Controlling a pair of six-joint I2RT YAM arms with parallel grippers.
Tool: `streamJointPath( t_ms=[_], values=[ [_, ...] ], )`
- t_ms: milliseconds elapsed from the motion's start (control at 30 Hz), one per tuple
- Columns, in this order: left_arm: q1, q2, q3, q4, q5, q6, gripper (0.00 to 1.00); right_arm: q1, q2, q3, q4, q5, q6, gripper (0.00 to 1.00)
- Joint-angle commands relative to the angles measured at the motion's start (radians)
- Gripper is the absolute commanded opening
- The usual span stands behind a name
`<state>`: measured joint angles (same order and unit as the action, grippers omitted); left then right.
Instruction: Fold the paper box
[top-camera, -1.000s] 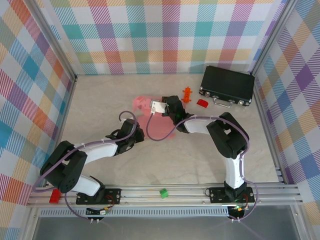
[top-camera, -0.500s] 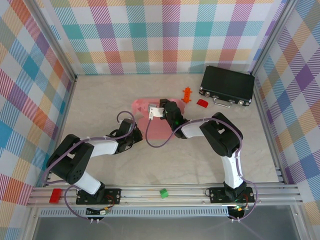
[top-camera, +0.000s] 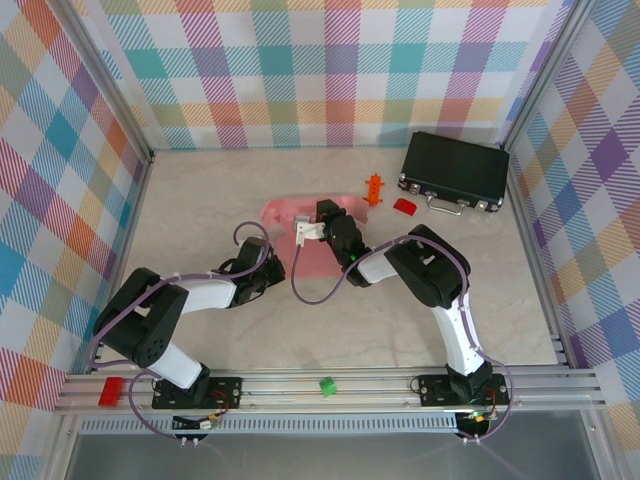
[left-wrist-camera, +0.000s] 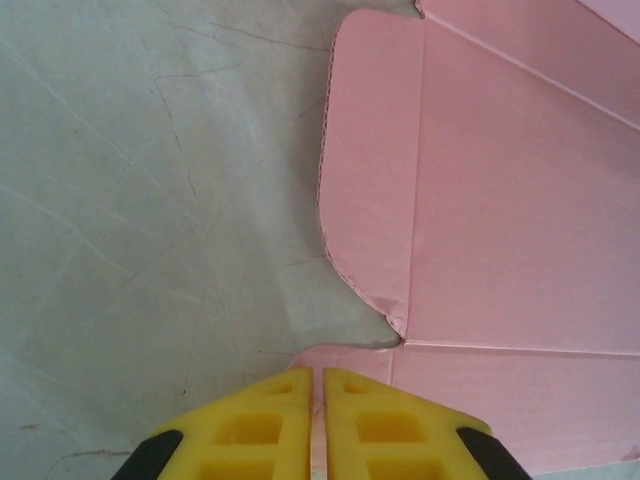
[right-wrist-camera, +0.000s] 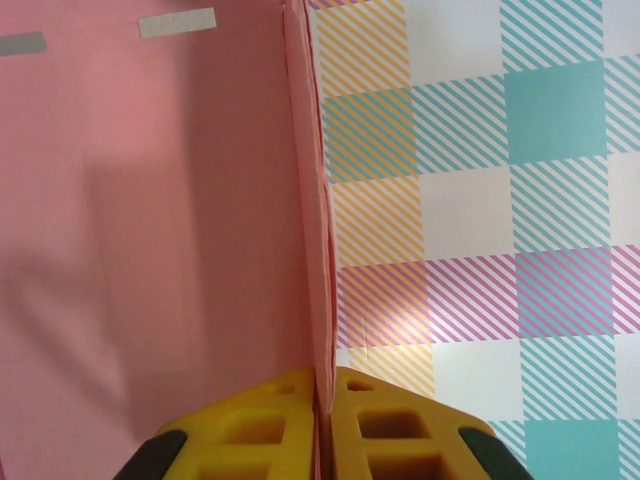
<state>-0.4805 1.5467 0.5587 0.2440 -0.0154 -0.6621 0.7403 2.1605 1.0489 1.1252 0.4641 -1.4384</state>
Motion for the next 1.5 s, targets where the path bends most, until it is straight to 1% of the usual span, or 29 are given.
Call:
streamJointPath(
  t_ms=[0,100,233,333,467,533,700,900,967,1100,1233,1333,1467],
  values=[
    [0.008,-0.062,-0.002,-0.050,0.007,0.026,0.14,0.008,0.010,-0.007,0.081,0.014,-0.026,0.12],
    [0.010,-0.128,0.016,-0.122,-0.007,0.052,0.19,0.008,0.021,-0.012,0.102,0.016,-0.038,0.12],
    [0.020,-0.228,0.049,-0.230,-0.032,0.091,0.32,0.008,0.027,-0.013,0.102,0.018,-0.039,0.11],
    [0.042,-0.297,0.078,-0.308,-0.064,0.117,0.39,0.009,0.029,-0.011,0.097,0.019,-0.034,0.11],
    [0.102,-0.347,0.111,-0.369,-0.094,0.153,0.48,0.009,0.031,-0.010,0.098,0.021,-0.030,0.11],
    [0.158,-0.337,0.134,-0.386,-0.101,0.169,0.50,0.011,0.031,-0.012,0.097,0.024,-0.028,0.11],
    [0.285,-0.222,0.226,-0.389,-0.110,0.209,0.50,0.012,0.029,-0.015,0.095,0.026,-0.024,0.11],
    [0.367,0.001,0.400,-0.376,-0.094,0.231,0.50,0.012,0.031,-0.012,0.087,0.027,-0.019,0.11],
    [0.388,0.086,0.471,-0.386,-0.072,0.239,0.50,0.011,0.032,-0.010,0.085,0.027,-0.019,0.11],
    [0.397,0.242,0.621,-0.413,-0.031,0.265,0.50,0.011,0.039,-0.006,0.082,0.023,-0.023,0.11],
    [0.396,0.361,0.749,-0.430,0.088,0.286,0.50,0.012,0.046,0.006,0.075,0.025,-0.019,0.11],
    [0.395,0.428,0.823,-0.456,0.162,0.291,0.50,0.011,0.053,0.015,0.073,0.024,-0.020,0.11],
    [0.390,0.464,0.853,-0.471,0.257,0.318,0.49,0.011,0.055,0.023,0.068,0.025,-0.017,0.12]
  ],
)
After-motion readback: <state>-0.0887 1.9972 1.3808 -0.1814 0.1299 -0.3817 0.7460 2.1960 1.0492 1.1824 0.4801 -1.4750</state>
